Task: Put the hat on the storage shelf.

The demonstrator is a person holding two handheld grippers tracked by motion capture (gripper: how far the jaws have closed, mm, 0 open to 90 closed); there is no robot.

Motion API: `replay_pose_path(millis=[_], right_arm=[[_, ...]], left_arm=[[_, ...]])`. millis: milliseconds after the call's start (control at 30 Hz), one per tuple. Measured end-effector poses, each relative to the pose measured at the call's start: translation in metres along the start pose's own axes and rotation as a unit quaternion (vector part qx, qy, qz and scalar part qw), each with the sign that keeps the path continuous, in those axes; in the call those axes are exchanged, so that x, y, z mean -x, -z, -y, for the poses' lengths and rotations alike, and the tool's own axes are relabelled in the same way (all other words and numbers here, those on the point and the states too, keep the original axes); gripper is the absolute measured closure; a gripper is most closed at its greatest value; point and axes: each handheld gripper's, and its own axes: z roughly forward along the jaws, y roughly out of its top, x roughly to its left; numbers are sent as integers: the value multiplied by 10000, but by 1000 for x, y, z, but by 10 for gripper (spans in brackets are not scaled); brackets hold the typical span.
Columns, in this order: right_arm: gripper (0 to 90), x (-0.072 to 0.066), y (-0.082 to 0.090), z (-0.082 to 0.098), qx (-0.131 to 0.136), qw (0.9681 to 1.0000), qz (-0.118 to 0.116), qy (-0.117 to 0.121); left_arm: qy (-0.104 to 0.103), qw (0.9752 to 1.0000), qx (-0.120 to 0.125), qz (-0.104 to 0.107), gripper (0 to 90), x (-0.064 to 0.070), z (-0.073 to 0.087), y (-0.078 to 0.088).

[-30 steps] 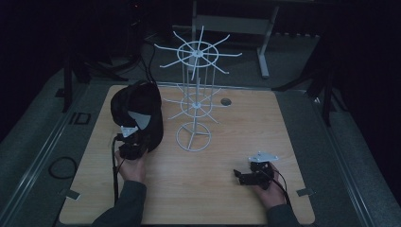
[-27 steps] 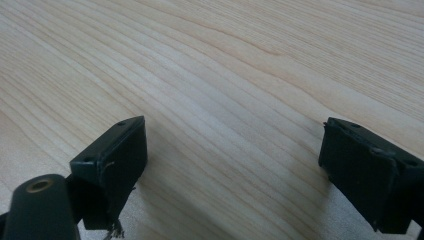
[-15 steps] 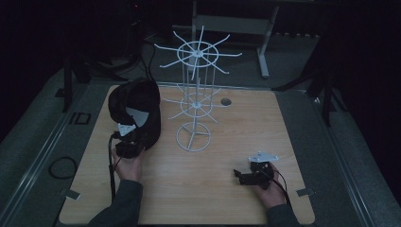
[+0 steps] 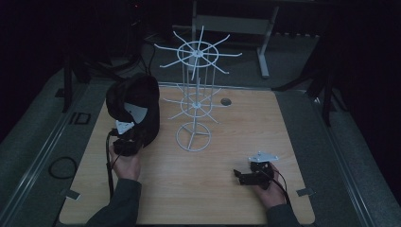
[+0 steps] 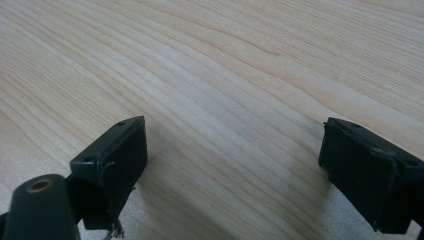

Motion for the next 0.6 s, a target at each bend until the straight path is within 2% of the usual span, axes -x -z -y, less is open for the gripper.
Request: replay_pose_path(millis=[267, 600], right_arm=[[119, 0, 0, 0, 1, 10000, -1, -11], [118, 0, 0, 0, 1, 10000, -1, -8]], left_arm=[[-40, 9999, 107, 12, 869, 0, -9, 7], [-198, 9996, 192, -8, 868, 2, -15, 15]])
